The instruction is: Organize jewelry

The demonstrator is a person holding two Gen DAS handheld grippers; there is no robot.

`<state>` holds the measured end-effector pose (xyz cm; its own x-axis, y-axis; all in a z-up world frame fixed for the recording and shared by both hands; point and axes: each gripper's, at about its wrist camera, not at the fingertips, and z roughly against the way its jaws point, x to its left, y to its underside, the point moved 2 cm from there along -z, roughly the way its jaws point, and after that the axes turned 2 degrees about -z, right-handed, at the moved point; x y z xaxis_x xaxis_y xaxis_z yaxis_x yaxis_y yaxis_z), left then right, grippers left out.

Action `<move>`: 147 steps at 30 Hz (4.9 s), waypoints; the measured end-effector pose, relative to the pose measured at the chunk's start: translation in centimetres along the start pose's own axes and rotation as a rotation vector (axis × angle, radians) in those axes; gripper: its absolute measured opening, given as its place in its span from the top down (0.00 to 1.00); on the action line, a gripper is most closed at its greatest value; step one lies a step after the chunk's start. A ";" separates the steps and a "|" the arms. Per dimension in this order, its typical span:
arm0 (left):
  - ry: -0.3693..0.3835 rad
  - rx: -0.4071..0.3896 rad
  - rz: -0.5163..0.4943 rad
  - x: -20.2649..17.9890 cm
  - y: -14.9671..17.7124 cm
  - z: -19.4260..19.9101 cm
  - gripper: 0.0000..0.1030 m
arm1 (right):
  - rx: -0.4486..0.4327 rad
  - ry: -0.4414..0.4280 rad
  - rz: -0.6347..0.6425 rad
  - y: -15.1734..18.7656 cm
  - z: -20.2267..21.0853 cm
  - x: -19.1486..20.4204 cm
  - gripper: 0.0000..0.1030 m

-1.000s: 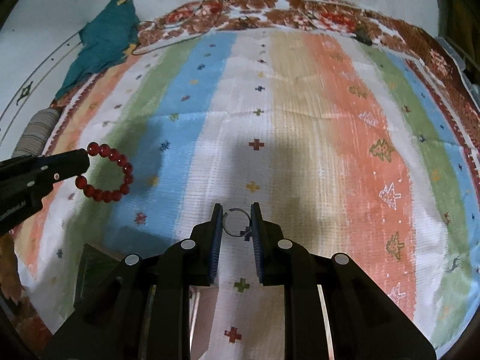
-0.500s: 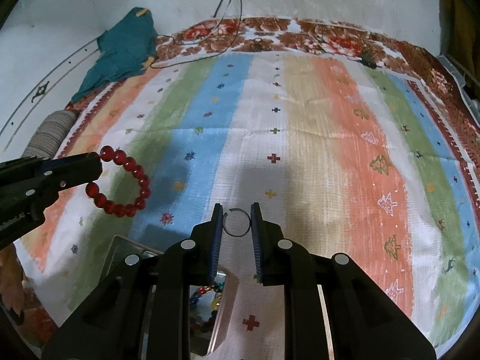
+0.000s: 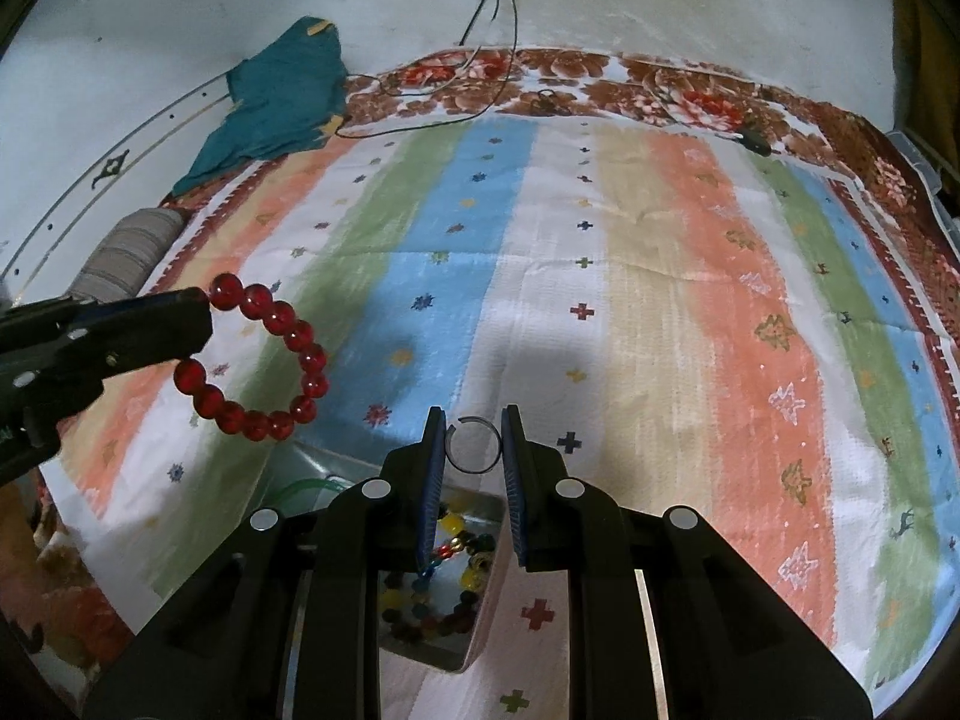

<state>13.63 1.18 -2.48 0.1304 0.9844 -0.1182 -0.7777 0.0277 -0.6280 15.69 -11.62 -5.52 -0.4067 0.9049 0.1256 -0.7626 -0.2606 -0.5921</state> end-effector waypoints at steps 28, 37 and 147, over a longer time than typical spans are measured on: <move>0.035 0.005 0.092 0.3 3.3 2.9 0.64 | 0.007 -0.084 -0.010 2.2 2.7 0.9 0.50; 0.010 0.031 0.050 -0.5 4.8 3.1 0.37 | -0.006 -0.049 -0.001 3.1 4.2 0.1 0.39; -0.086 0.011 -0.029 -3.1 9.3 6.2 0.05 | -0.095 -0.042 -0.017 8.7 10.6 -1.2 0.09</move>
<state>2.18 -0.58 -3.22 0.1004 0.9944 -0.0332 -0.7811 0.0581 -0.6217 4.22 -18.52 -2.36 -0.4166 0.8933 0.1687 -0.7191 -0.2103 -0.6623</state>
